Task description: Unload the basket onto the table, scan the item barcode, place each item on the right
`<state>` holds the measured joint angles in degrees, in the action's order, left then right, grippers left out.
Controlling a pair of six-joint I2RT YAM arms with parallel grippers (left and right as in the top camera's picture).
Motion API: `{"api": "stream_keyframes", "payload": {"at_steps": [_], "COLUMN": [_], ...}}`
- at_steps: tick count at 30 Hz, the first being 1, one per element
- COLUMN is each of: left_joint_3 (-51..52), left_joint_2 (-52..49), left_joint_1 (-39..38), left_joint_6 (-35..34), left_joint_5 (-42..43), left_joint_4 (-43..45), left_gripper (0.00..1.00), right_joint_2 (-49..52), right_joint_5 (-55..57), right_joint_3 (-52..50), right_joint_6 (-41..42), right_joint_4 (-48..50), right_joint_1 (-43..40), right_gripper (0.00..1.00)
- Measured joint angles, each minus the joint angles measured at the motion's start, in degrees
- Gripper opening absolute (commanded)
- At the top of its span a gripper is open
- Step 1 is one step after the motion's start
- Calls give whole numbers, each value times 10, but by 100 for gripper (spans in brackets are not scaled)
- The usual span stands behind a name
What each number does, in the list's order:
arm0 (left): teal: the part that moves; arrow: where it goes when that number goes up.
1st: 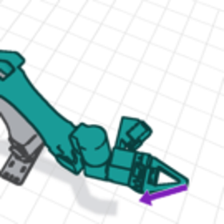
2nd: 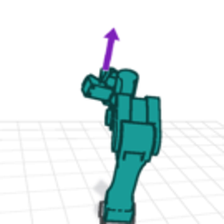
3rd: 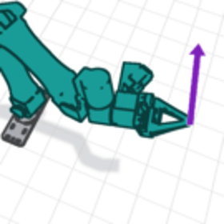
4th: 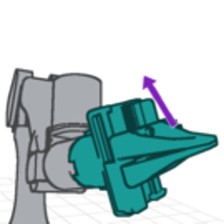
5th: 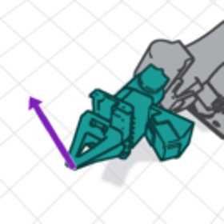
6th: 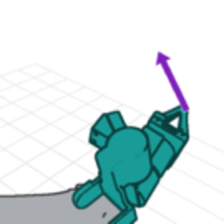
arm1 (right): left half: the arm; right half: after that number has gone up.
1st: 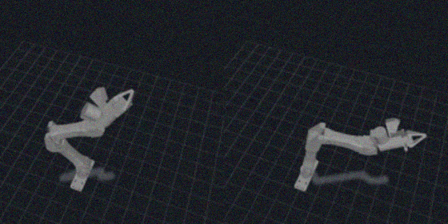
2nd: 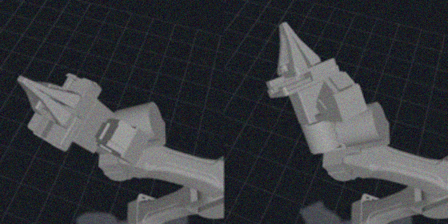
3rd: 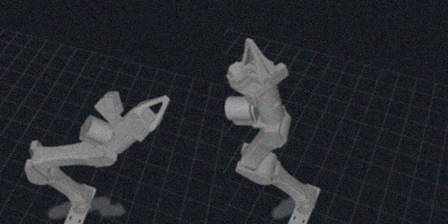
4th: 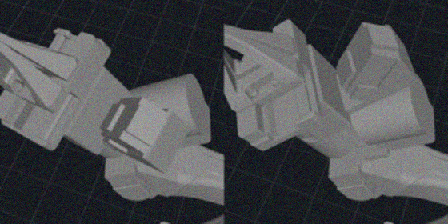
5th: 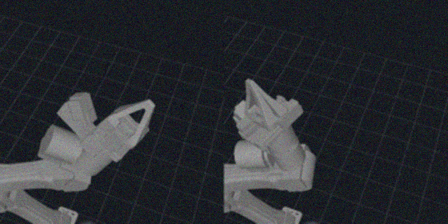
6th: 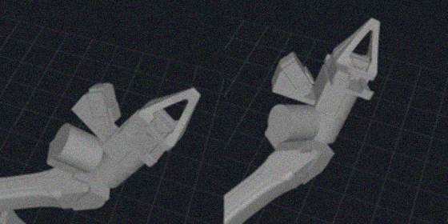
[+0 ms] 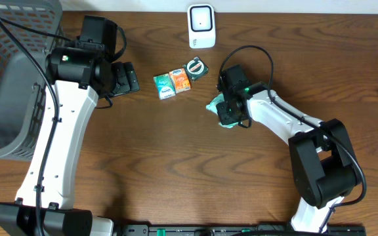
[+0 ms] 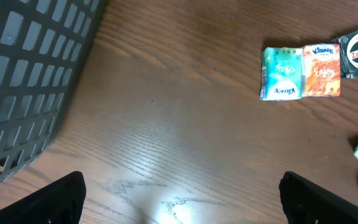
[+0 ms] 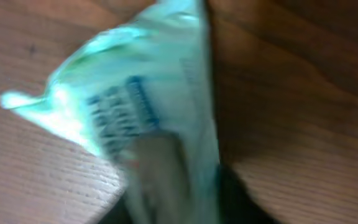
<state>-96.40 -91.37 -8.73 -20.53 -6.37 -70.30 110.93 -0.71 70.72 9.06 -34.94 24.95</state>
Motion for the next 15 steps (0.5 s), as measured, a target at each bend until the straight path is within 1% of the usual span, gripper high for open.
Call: {"api": "stream_keyframes", "payload": {"at_steps": [7, 12, 15], "left_joint_3": [0, 0, 0], "left_joint_2": [0, 0, 0], "left_joint_1": [0, 0, 0], "left_joint_6": [0, 0, 0], "left_joint_5": [0, 0, 0], "left_joint_4": [0, 0, 0], "left_gripper": [98, 98, 98], "right_joint_2": [1, 2, 2], "right_joint_5": [0, 1, 2], "right_joint_3": [19, 85, 117], "right_joint_6": [1, 1, -3], "right_joint_4": [0, 3, 32], "right_joint_1": [0, 0, 0], "right_gripper": [1, 1, 1]}}
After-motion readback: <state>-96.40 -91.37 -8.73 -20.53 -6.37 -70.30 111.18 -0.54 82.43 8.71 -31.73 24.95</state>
